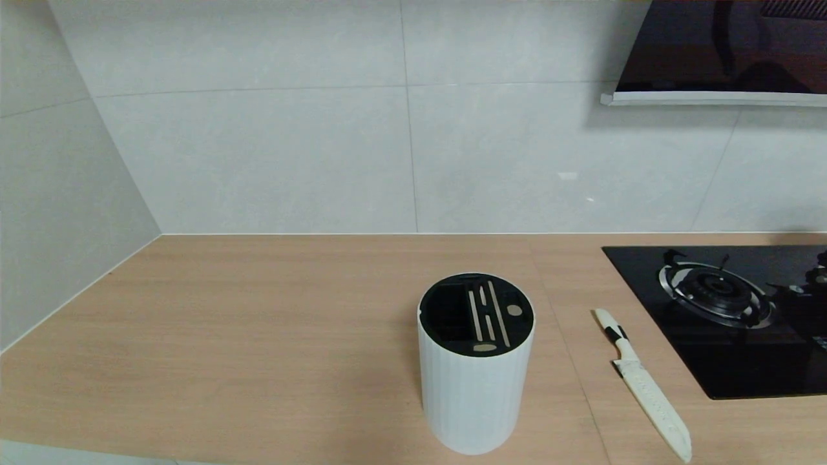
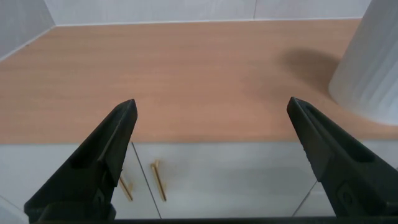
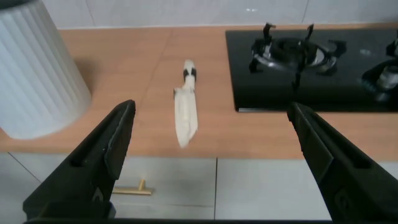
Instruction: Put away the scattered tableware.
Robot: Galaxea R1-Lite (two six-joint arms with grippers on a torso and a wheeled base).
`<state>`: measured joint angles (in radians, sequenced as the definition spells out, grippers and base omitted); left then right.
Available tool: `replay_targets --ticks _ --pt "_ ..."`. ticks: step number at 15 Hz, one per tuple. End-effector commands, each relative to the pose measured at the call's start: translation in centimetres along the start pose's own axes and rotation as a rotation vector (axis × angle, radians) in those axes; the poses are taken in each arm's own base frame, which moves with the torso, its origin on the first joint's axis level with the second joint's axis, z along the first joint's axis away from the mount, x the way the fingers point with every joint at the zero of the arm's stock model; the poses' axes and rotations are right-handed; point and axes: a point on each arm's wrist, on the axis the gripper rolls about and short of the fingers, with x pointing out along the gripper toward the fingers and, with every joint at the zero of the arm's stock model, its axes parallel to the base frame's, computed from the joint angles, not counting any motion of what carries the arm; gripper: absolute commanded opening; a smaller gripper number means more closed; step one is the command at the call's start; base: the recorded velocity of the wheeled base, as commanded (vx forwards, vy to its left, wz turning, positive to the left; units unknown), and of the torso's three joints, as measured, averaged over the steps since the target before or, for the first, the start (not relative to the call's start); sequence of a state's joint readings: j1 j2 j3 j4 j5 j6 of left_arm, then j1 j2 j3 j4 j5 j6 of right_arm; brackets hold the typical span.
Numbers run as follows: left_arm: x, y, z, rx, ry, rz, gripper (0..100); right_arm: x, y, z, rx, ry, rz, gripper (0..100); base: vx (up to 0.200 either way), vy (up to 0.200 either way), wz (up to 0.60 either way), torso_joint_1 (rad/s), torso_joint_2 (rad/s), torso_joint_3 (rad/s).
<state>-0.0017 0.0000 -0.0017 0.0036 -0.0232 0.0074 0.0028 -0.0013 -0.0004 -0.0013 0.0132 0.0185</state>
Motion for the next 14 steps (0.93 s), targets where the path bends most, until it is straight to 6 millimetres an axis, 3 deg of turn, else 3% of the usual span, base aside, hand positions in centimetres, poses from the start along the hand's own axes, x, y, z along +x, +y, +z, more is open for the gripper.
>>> replay_targets --ticks 1,4,14 --pt "0.00 0.00 0.00 0.000 0.000 0.000 100 0.00 0.00 0.04 0.000 0.000 0.001 100 0.000 0.000 0.00 0.295 -0.59 -0.315" --pt "0.00 0.00 -0.01 0.000 0.001 0.000 100 0.01 0.00 -0.01 0.000 0.001 0.001 100 0.000 0.000 0.00 0.180 -0.36 -0.188" --pt "0.00 0.00 -0.01 0.000 0.001 0.000 100 0.01 0.00 -0.01 -0.002 0.001 0.001 100 0.000 0.000 -0.06 0.003 -0.01 -0.003"
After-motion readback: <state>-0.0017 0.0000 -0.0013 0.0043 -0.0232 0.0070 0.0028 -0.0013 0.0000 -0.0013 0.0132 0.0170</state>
